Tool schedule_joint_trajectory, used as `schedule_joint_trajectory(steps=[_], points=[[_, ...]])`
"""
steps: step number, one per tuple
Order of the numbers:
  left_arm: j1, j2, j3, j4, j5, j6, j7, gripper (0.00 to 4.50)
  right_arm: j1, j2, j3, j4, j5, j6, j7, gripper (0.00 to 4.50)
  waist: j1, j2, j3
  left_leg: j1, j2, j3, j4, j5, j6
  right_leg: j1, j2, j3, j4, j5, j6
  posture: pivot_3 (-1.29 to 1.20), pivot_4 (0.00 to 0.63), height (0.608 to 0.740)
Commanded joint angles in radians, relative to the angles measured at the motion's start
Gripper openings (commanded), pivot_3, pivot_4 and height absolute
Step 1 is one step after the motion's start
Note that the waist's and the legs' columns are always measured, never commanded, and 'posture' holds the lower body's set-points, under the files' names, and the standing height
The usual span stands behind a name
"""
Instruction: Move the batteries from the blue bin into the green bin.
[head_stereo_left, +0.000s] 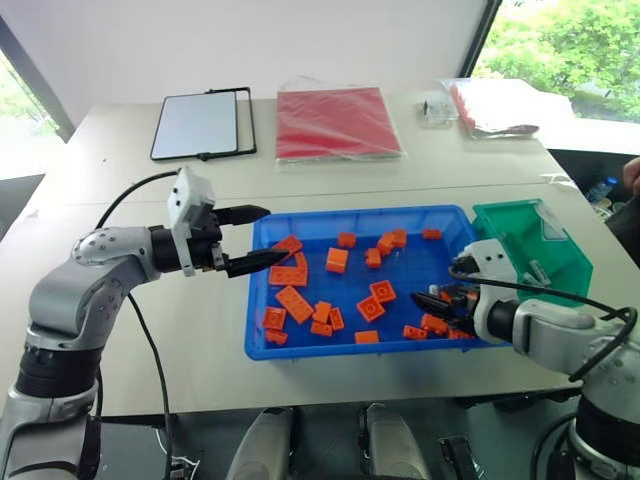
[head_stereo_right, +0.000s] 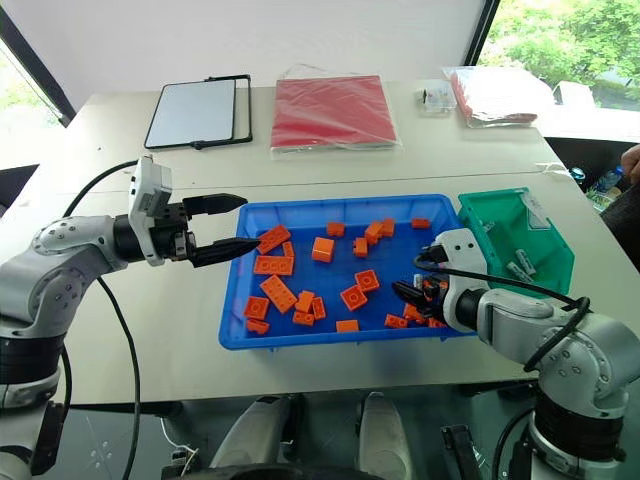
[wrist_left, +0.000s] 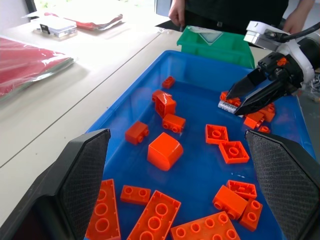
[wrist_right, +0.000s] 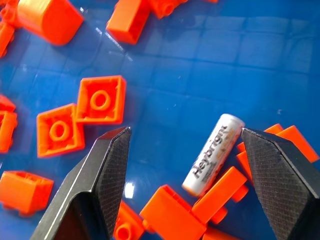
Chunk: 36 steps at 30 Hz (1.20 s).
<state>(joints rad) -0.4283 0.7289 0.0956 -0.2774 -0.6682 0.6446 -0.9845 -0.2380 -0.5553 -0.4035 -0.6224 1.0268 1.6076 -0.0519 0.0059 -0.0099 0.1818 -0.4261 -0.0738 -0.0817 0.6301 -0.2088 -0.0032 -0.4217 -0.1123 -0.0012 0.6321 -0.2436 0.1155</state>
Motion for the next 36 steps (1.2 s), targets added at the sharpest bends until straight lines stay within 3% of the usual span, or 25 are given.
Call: schedule_joint_trajectory(steps=[1,12,15,20,21,28,32,36], points=[[0.0,0.008,0.039,-0.025,-0.017,-0.012,0.004,4.5,-0.012,-0.036,0.014,0.02,0.083,0.007,-0.059,3.59,0.0,0.0,0.0,0.0,0.0,0.0,0.0,0.0,0.0,0.0,0.0,0.0,0.0,0.0,0.0,0.0,0.15,0.731],[-0.012,-0.006,0.043,-0.014,-0.012,-0.027,0.014,4.5,-0.088,-0.023,0.2,0.135,0.013,0.007,-0.081,3.59,0.0,-0.001,-0.001,0.0,0.0,0.0,0.0,0.0,0.0,0.001,0.001,0.0,-0.001,-0.001,-0.002,0.0,0.15,0.731],[-0.013,-0.006,0.043,-0.012,-0.01,-0.029,0.014,4.5,-0.1,-0.021,0.211,0.144,-0.016,0.007,-0.061,2.83,0.0,-0.002,-0.001,0.001,0.0,0.0,0.0,0.0,0.0,0.002,0.001,0.0,-0.001,-0.001,-0.002,0.0,0.15,0.731],[-0.017,-0.005,0.042,-0.006,-0.008,-0.031,0.011,4.5,-0.134,-0.017,0.194,0.137,-0.058,0.007,-0.035,0.3,0.0,-0.002,-0.001,0.001,0.001,0.0,0.0,0.0,0.0,0.002,0.001,0.0,-0.001,-0.001,-0.002,0.0,0.15,0.731],[-0.018,-0.006,0.042,-0.004,-0.007,-0.032,0.01,4.5,-0.142,-0.011,0.184,0.133,-0.06,0.007,-0.03,0.05,0.0,-0.002,-0.001,0.001,0.001,0.0,0.0,0.0,0.0,0.002,0.001,0.0,-0.001,-0.001,-0.001,0.0,0.15,0.731],[-0.037,-0.009,0.029,0.019,0.0,-0.039,-0.001,4.5,-0.274,-0.058,0.026,0.134,-0.006,0.007,-0.01,0.05,0.0,-0.001,0.0,0.0,0.001,0.0,0.0,0.0,0.0,0.001,0.001,0.0,-0.001,0.001,0.001,0.0,0.15,0.731],[-0.041,-0.016,0.012,0.029,0.007,-0.043,-0.006,4.5,-0.333,-0.244,-0.004,0.201,-0.126,-0.098,0.077,0.05,0.008,0.0,0.0,0.0,0.0,0.0,0.0,0.0,0.001,0.001,0.001,-0.001,-0.002,0.001,0.001,0.0,0.15,0.731],[-0.055,-0.022,-0.005,0.045,0.017,-0.048,-0.013,4.5,-0.269,-0.349,-0.007,0.313,-0.233,-0.198,0.146,0.05,0.006,-0.001,0.0,0.0,0.0,0.0,0.0,-0.001,0.001,0.002,0.0,-0.002,-0.003,0.001,0.001,0.0,0.15,0.731]])
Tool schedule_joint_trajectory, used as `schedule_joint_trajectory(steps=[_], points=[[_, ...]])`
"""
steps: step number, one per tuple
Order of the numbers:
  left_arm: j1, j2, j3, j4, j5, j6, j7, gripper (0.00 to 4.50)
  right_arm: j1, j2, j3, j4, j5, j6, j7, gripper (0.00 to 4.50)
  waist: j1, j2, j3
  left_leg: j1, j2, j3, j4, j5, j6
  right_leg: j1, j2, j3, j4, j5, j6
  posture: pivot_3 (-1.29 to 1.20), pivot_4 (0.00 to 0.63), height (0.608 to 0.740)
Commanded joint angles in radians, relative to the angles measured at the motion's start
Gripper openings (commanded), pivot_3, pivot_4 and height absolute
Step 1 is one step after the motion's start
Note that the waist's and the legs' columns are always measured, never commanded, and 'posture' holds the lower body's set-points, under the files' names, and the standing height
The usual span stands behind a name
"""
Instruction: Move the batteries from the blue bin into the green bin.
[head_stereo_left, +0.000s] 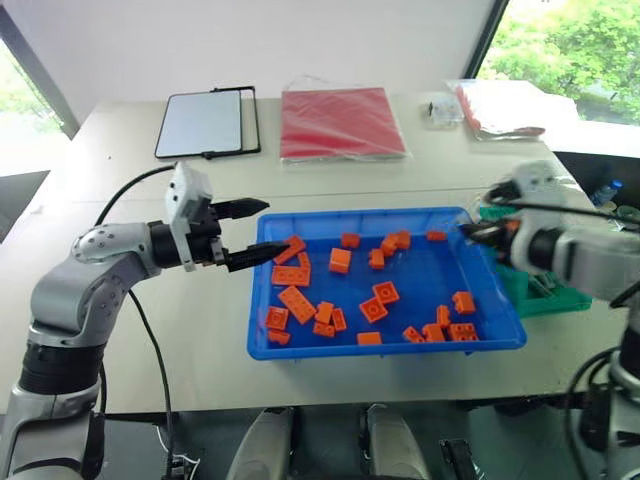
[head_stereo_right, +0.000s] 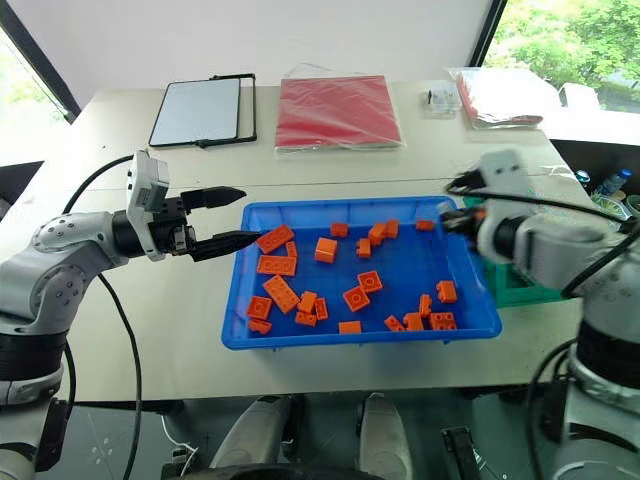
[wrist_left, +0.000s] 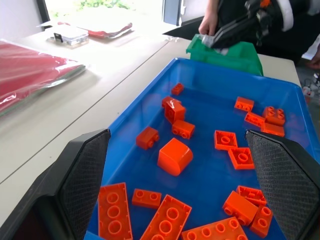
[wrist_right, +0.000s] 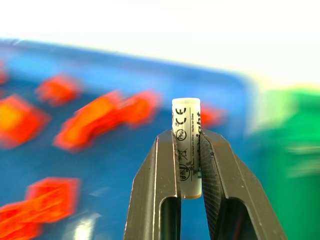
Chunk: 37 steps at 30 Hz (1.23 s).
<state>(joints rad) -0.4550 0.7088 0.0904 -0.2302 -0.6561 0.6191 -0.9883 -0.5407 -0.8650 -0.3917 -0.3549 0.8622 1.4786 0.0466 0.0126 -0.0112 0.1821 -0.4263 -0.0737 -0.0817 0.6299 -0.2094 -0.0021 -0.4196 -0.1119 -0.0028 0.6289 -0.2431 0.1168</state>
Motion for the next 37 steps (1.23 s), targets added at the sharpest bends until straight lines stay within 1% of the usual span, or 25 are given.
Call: schedule_joint_trajectory(steps=[1,4,6,7,8,9,10,12,14,17,20,22,24,26,28,30,33,37], points=[[-0.033,-0.003,0.0,0.002,0.005,-0.022,-0.012,4.5,0.046,-0.047,-0.014,0.051,-0.086,-0.092,0.06,0.05,-0.001,0.0,0.0,0.0,0.0,0.0,0.0,0.0,0.0,0.0,0.0,0.0,0.0,0.0,0.0,0.0,0.15,0.731],[-0.057,-0.002,-0.001,0.019,0.007,-0.016,-0.022,4.5,0.104,-0.065,-0.018,0.079,-0.158,-0.166,0.089,0.05,-0.006,0.0,0.0,0.0,0.0,0.001,0.0,0.0,0.0,-0.001,0.0,0.0,0.001,0.0,0.0,0.0,0.15,0.731],[-0.065,0.001,0.0,0.029,0.009,-0.016,-0.031,4.5,0.125,-0.058,-0.022,0.079,-0.186,-0.194,0.1,1.13,-0.008,0.001,0.0,0.0,0.0,0.001,0.0,0.0,0.0,-0.001,0.0,0.001,0.001,0.0,0.0,0.0,0.15,0.731],[-0.066,0.003,0.0,0.032,0.009,-0.015,-0.035,4.5,0.135,-0.055,-0.019,0.073,-0.201,-0.21,0.106,1.43,-0.01,0.001,0.0,0.0,0.0,0.001,0.0,0.0,0.0,-0.001,0.0,0.001,0.001,0.0,0.0,0.0,0.15,0.731],[-0.068,0.004,0.001,0.031,0.007,-0.011,-0.037,4.5,0.147,-0.057,-0.013,0.065,-0.219,-0.232,0.115,2.07,-0.011,0.001,0.0,0.0,0.001,0.001,0.0,0.0,0.0,-0.001,0.0,0.001,0.001,0.0,0.0,0.0,0.15,0.731],[-0.07,0.006,0.003,0.03,0.002,-0.005,-0.04,4.5,0.155,-0.06,-0.007,0.059,-0.234,-0.249,0.122,2.48,-0.011,0.001,0.0,0.0,0.001,0.001,0.0,0.0,0.0,-0.001,0.0,0.001,0.001,0.0,0.0,0.0,0.15,0.731],[-0.072,0.007,0.008,0.026,-0.009,0.007,-0.043,4.5,0.165,-0.067,-0.003,0.05,-0.25,-0.276,0.137,3.09,-0.009,0.001,0.0,0.0,0.001,0.001,0.0,0.0,0.0,-0.001,0.0,0.001,0.001,0.0,0.0,0.0,0.15,0.731],[-0.076,0.01,0.016,0.02,-0.026,0.028,-0.048,4.5,0.175,-0.076,-0.005,0.031,-0.265,-0.313,0.17,4.06,-0.008,0.001,0.0,0.0,0.001,0.001,0.0,0.0,0.0,-0.001,0.0,0.001,0.001,0.0,0.001,0.0,0.15,0.731],[-0.079,0.015,0.02,0.011,-0.044,0.047,-0.057,4.5,0.171,-0.088,-0.033,0.016,-0.252,-0.344,0.229,4.06,-0.008,0.001,0.0,0.0,0.0,0.001,0.0,0.0,0.0,-0.001,0.0,0.001,0.001,0.0,0.001,0.0,0.15,0.731],[-0.084,0.028,0.01,0.003,-0.049,0.055,-0.078,4.5,0.209,-0.148,-0.101,-0.013,-0.203,-0.439,0.434,4.06,-0.007,0.001,0.001,0.0,0.0,0.001,0.0,0.0,0.0,-0.001,0.0,0.001,0.001,0.0,0.001,0.0,0.15,0.731],[-0.09,0.038,0.005,0.004,-0.049,0.058,-0.094,4.5,0.34,-0.212,-0.211,-0.051,-0.163,-0.528,0.689,4.06,0.002,0.001,0.001,0.0,0.001,0.0,0.0,0.0,0.001,0.0,0.0,0.0,0.001,0.0,0.002,0.0,0.15,0.731],[-0.095,0.049,0.004,0.009,-0.05,0.062,-0.11,4.5,0.441,-0.236,-0.273,-0.073,-0.162,-0.581,0.823,4.06,0.001,0.001,0.001,0.0,0.0,-0.001,0.0,-0.001,0.001,0.001,0.0,-0.001,0.001,-0.001,0.002,0.0,0.15,0.731],[-0.097,0.063,0.001,0.011,-0.045,0.061,-0.13,4.5,0.539,-0.242,-0.323,-0.086,-0.187,-0.64,0.919,4.06,0.0,0.001,0.001,0.0,0.0,0.0,0.0,-0.001,0.001,0.002,0.0,-0.001,0.0,-0.001,0.003,0.0,0.15,0.731],[-0.103,0.075,0.004,0.015,-0.044,0.063,-0.142,4.5,0.595,-0.232,-0.358,-0.093,-0.193,-0.681,0.969,4.06,-0.001,0.001,0.001,0.001,0.0,0.0,0.002,-0.001,0.001,0.002,0.0,-0.001,0.0,-0.001,0.003,0.0,0.15,0.731],[-0.108,0.092,0.014,0.019,-0.05,0.071,-0.154,4.5,0.619,-0.209,-0.382,-0.103,-0.163,-0.685,0.986,4.06,-0.005,0.001,0.001,0.002,0.0,0.001,0.002,-0.001,0.001,0.002,-0.001,0.001,0.0,-0.001,0.002,0.0,0.15,0.731],[-0.107,0.107,0.023,0.017,-0.051,0.075,-0.162,4.5,0.647,-0.186,-0.383,-0.118,-0.149,-0.7,1.013,4.06,-0.005,0.001,0.002,0.002,0.001,0.001,0.002,-0.001,0.001,0.003,-0.001,0.001,0.0,-0.003,-0.001,0.0,0.15,0.731],[-0.101,0.125,0.032,0.011,-0.053,0.076,-0.168,4.5,0.671,-0.17,-0.339,-0.126,-0.183,-0.761,1.03,4.06,-0.001,0.001,0.002,0.002,0.001,0.0,0.001,-0.001,0.001,0.003,-0.001,0.0,0.0,-0.003,-0.001,0.0,0.15,0.731],[-0.084,0.144,0.04,-0.01,-0.047,0.066,-0.172,4.5,0.64,-0.164,-0.272,-0.103,-0.192,-0.781,1.0,4.06,0.0,0.001,0.002,0.002,0.001,0.001,0.002,-0.001,0.001,0.003,-0.002,0.001,-0.001,-0.003,-0.002,0.0,0.15,0.731]])
